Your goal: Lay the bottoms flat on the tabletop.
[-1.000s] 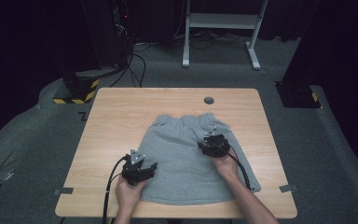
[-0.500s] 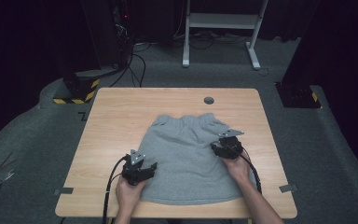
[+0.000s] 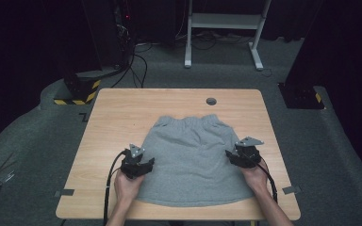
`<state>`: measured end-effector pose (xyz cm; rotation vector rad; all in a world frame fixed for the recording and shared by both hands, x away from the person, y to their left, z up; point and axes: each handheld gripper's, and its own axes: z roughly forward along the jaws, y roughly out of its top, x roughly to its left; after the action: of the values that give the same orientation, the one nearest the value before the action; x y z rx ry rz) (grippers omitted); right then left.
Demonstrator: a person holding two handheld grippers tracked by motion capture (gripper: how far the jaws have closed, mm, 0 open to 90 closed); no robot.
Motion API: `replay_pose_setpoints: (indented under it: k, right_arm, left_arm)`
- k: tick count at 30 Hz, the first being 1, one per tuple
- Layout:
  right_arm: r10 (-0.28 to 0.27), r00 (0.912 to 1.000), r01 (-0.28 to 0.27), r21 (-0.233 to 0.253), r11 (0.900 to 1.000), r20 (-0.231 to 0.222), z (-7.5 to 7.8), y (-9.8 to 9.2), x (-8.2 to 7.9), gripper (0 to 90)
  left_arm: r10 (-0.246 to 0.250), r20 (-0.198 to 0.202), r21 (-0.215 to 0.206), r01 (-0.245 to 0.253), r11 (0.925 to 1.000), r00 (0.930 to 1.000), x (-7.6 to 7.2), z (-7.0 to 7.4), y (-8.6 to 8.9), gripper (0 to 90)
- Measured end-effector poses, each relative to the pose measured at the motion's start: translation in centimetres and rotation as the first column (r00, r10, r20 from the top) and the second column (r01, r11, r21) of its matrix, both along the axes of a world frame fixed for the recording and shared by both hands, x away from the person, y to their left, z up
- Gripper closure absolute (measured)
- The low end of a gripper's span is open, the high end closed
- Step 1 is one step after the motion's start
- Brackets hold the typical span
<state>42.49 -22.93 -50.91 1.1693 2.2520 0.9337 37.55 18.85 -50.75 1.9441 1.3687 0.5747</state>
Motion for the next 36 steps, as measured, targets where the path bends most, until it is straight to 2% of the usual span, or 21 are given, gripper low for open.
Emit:
replay_pose_setpoints:
  k: [2,3,4,5,8,10,11,12,16,17,19,22,24,25,26,28,29,32,34,35,36]
  right_arm:
    - [-0.005,1.0,0.005,0.009,1.0,0.005,-0.2,-0.5,-0.4,47.8]
    - [-0.005,1.0,0.005,0.009,1.0,0.005,-0.2,-0.5,-0.4,47.8]
    - [-0.009,0.9999,0.009,0.005,1.0,0.013,-0.4,-0.8,-0.7,47.4]
    - [-0.009,0.9999,0.009,0.005,1.0,0.013,-0.4,-0.8,-0.7,47.4]
    - [-0.016,0.9998,0.015,0.006,1.0,0.014,-0.8,-1.1,-1.1,47.3]
    - [-0.014,0.9998,0.014,0.004,1.0,0.011,-0.9,-1.2,-1.1,47.2]
    - [-0.01,0.9999,0.01,-0.004,1.0,0.004,-1.1,-1.1,-1.1,46.9]
    - [-0.008,1.0,0.008,-0.011,1.0,0.006,-1.1,-1.0,-1.1,46.6]
    - [-0.005,1.0,0.005,-0.007,1.0,0.004,-1.1,-1.1,-1.1,46.4]
    - [-0.005,1.0,0.005,-0.007,1.0,0.004,-1.1,-1.1,-1.1,46.4]
    - [-0.005,1.0,0.005,-0.007,1.0,0.004,-1.1,-1.1,-1.1,46.2]
    - [-0.007,0.9999,0.007,-0.014,1.0,0.009,-1.1,-1.0,-1.2,46.0]
    - [-0.007,0.9999,0.008,-0.015,1.0,0.01,-1.1,-1.0,-1.2,45.9]
    - [-0.007,0.9999,0.007,-0.019,1.0,0.015,-1.2,-0.9,-1.2,45.6]
    - [-0.009,0.9998,0.009,-0.023,1.0,0.019,-1.2,-0.9,-1.2,45.5]
    - [-0.007,0.9996,0.008,-0.028,1.0,0.026,-1.2,-0.8,-1.3,45.4]
    - [-0.012,0.9994,0.013,-0.037,0.999,0.031,-1.2,-0.7,-1.4,45.2]
    - [-0.012,0.9988,0.014,-0.05,0.999,0.047,-1.2,-0.6,-1.5,44.4]
    - [-0.011,0.9985,0.014,-0.061,0.998,0.054,-1.2,-0.5,-1.6,44.4]
    - [-0.01,0.9978,0.014,-0.072,0.997,0.066,-1.2,-0.4,-1.6,44.4]
    - [-0.01,0.9978,0.014,-0.072,0.997,0.066,-1.2,-0.4,-1.6,44.4]
  left_arm:
    - [0.033,-0.006,-0.017,-0.033,0.9993,0.9994,0.7,0.5,0.8,43.3]
    - [0.033,-0.006,-0.017,-0.033,0.9993,0.9994,0.7,0.5,0.8,43.8]
    - [0.06,-0.009,-0.036,-0.06,0.9976,0.9982,1.3,0.6,1.7,44.8]
    - [0.06,-0.009,-0.036,-0.06,0.9976,0.9982,1.3,0.6,1.7,45.1]
    - [0.089,-0.054,-0.044,-0.091,0.9949,0.9946,2.7,0.4,2.6,45.5]
    - [0.089,-0.053,-0.05,-0.092,0.9945,0.9946,3.0,0.4,2.6,46.0]
    - [0.089,-0.055,-0.07,-0.093,0.9932,0.9945,3.1,0.3,2.6,49.6]
    - [0.079,-0.066,-0.071,-0.083,0.994,0.9947,3.3,0.0,2.6,52.7]
    - [0.049,-0.091,-0.071,-0.056,0.9959,0.9946,3.5,-0.5,2.4,73.9]
    - [0.037,-0.092,-0.08,-0.045,0.9958,0.995,3.6,-0.6,2.3,73.9]
    - [0.024,-0.089,-0.101,-0.033,0.9943,0.9957,3.6,-0.5,2.3,84.6]
    - [0.013,-0.093,-0.128,-0.025,0.9915,0.9956,3.4,-0.1,2.4,86.5]
    - [0.007,-0.079,-0.137,-0.017,0.9904,0.9969,3.2,0.3,2.6,86.7]
    - [-0.011,-0.066,-0.117,0.003,0.9931,0.9977,3.1,1.1,2.2,86.8]
    - [-0.011,-0.066,-0.117,0.003,0.9931,0.9977,3.1,1.1,2.2,86.8]
    - [-0.039,-0.043,-0.101,0.034,0.9943,0.9983,3.0,2.0,1.4,86.7]
    - [-0.074,-0.023,-0.064,0.072,0.9953,0.997,2.9,2.9,0.2,86.6]
    - [-0.133,-0.005,-0.021,0.133,0.9909,0.9911,2.7,3.7,-2.0,86.5]
    - [-0.152,-0.005,-0.016,0.152,0.9882,0.9883,2.7,3.9,-2.7,86.5]
    - [-0.188,-0.004,0.001,0.188,0.9822,0.9822,2.8,4.3,-4.1,86.5]
    - [-0.188,-0.004,0.001,0.188,0.9822,0.9822,2.8,4.3,-4.1,86.4]
